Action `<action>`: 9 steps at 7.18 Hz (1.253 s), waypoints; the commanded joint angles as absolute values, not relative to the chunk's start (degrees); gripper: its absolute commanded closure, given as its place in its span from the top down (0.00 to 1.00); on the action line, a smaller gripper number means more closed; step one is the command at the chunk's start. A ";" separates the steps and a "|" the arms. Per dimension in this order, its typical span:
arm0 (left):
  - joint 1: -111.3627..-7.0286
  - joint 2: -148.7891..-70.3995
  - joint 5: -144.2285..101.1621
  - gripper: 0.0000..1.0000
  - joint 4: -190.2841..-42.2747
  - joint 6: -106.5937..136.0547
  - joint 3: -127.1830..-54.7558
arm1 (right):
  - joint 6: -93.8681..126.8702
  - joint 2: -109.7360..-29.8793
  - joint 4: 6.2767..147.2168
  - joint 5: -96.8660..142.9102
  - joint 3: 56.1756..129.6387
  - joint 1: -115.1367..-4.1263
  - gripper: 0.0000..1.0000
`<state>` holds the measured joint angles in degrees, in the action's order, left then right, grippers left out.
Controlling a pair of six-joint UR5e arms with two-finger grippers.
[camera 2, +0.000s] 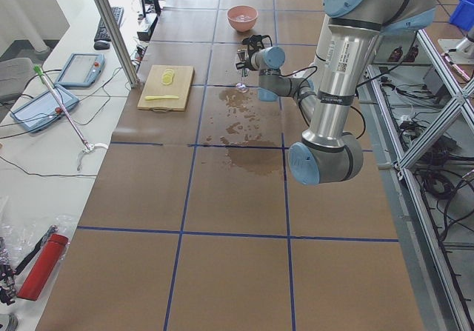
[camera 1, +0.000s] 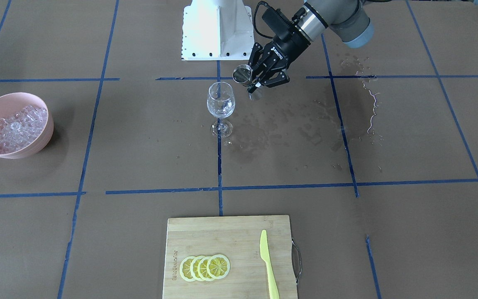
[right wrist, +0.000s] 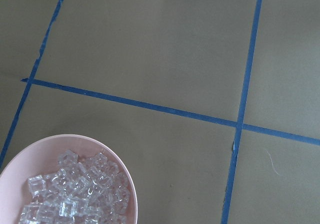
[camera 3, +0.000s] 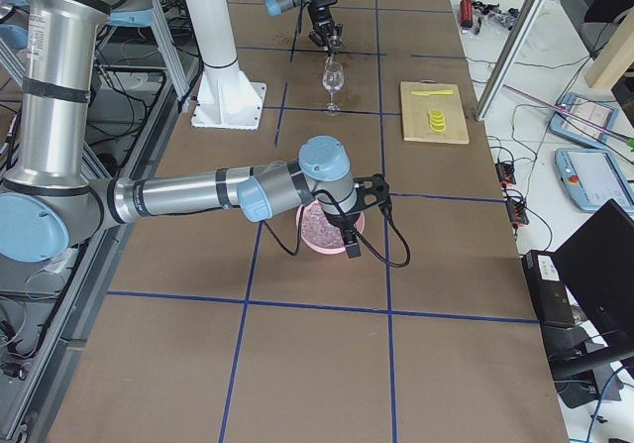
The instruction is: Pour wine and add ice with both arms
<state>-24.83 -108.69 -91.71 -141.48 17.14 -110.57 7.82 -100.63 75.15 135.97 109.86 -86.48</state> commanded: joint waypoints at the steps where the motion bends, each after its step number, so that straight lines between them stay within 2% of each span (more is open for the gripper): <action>1: -24.79 -110.30 -92.02 0.00 -135.98 17.14 -111.79 | 7.82 -100.63 75.15 135.97 109.86 -86.48 1.00; 4: -24.70 -112.92 -92.20 0.00 -124.51 16.88 -114.25 | 7.82 -100.72 75.23 135.97 109.86 -86.48 1.00; 9: -24.35 -115.22 -92.20 0.00 -114.45 16.44 -115.31 | 7.82 -100.72 75.15 135.97 109.86 -86.48 1.00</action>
